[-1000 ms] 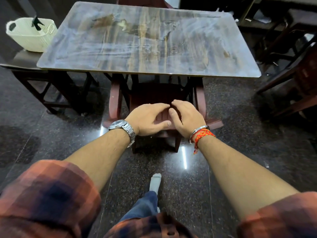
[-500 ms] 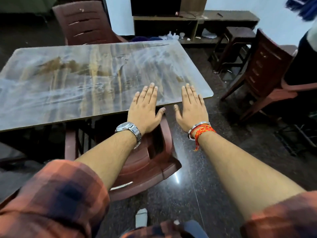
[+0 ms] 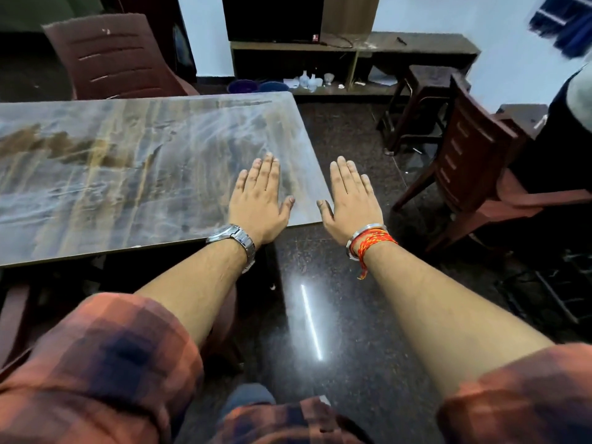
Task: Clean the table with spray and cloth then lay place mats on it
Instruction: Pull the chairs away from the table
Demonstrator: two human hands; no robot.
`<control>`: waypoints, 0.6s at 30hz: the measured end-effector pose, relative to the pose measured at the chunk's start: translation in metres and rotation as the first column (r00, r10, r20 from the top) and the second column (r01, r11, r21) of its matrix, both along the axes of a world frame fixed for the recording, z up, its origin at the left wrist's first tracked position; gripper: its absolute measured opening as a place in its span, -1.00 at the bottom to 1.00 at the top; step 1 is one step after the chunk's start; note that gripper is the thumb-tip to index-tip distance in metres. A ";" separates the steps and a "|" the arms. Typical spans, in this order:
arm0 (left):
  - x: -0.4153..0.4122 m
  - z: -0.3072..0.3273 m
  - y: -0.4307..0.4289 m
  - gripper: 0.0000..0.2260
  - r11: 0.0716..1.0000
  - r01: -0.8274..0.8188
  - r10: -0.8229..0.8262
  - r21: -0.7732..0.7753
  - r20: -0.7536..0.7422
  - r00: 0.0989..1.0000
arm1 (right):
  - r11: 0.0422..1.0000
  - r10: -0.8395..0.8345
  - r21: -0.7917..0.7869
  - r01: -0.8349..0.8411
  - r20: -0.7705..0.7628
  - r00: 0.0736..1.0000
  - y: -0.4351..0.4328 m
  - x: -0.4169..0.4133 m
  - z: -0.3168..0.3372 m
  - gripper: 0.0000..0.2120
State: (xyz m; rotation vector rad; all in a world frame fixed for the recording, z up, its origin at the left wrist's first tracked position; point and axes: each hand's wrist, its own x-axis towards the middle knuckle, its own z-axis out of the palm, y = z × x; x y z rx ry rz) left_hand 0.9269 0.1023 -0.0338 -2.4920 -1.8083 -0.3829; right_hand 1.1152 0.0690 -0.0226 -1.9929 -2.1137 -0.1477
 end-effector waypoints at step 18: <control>0.168 -0.004 0.249 -0.33 0.990 -0.139 0.139 -0.008 -0.026 0.990 | 0.993 0.106 -0.052 -0.107 -0.033 0.994 0.263 0.162 -0.007 -0.34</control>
